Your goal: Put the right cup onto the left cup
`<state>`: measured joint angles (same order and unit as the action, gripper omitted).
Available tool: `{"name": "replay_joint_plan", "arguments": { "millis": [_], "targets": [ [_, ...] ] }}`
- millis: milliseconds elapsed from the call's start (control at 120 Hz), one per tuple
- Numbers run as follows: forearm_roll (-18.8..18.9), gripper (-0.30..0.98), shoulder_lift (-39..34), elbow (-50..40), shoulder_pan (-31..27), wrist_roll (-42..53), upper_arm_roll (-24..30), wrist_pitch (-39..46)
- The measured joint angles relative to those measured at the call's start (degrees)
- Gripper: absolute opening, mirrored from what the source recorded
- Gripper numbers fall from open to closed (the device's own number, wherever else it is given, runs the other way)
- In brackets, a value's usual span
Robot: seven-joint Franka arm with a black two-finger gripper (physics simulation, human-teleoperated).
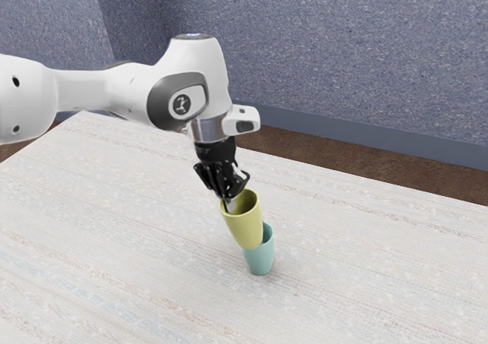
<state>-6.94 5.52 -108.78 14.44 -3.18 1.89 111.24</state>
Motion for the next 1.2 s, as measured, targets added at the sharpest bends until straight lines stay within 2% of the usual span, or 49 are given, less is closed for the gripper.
{"name": "replay_joint_plan", "arguments": {
  "millis": [250,667,1200],
  "targets": [
    [1.11,-0.1,6.43,8.64,-0.88,0.0,-0.03,-3.8],
    [1.32,-0.1,11.01,12.36,-1.66,1.01,-1.58,-5.35],
    [0.66,-0.1,11.82,12.87,-1.26,1.65,-1.56,-4.88]
  ]
}}
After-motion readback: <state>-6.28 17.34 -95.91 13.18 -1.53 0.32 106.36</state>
